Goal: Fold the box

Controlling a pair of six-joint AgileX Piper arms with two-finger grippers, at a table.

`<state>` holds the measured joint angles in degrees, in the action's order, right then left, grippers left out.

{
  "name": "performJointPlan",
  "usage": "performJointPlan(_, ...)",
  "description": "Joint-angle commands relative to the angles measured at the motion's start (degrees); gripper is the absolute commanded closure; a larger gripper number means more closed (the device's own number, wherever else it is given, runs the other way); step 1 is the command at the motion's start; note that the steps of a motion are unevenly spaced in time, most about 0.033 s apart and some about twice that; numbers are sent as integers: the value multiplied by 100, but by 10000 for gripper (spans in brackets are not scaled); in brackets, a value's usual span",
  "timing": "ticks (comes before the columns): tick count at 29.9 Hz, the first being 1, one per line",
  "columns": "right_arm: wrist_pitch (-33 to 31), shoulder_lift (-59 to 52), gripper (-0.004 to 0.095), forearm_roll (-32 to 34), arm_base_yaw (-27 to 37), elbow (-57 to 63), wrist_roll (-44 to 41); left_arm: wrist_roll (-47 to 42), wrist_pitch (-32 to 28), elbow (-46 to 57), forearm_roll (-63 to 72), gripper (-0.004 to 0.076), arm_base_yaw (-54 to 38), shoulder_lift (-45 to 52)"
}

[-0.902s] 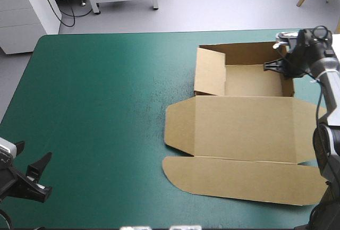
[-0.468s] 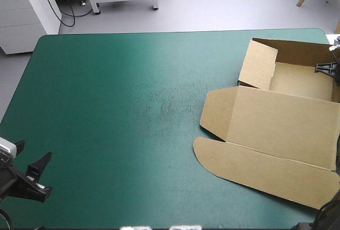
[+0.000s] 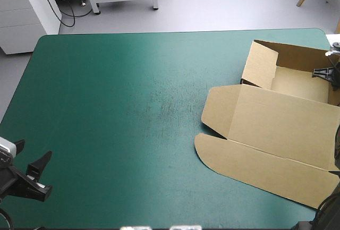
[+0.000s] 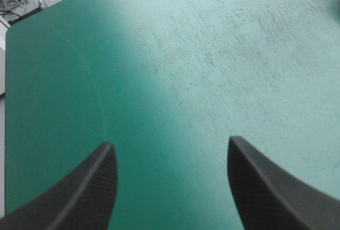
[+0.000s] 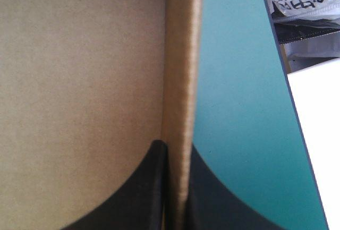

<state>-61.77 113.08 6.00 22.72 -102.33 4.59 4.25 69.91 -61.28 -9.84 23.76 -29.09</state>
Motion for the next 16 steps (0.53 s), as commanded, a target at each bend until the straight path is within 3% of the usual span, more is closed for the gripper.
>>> performJointPlan(1,251,-217,782,67,25,-144,-8,8,-399,-114,-60,294,7,-65)
performJointPlan(8,369,-215,366,40,25,-185,-19,8,-431,-114,-74,294,7,-65)
performJointPlan(16,239,-480,330,-305,25,-640,-8,8,-524,-114,-131,294,7,-65)
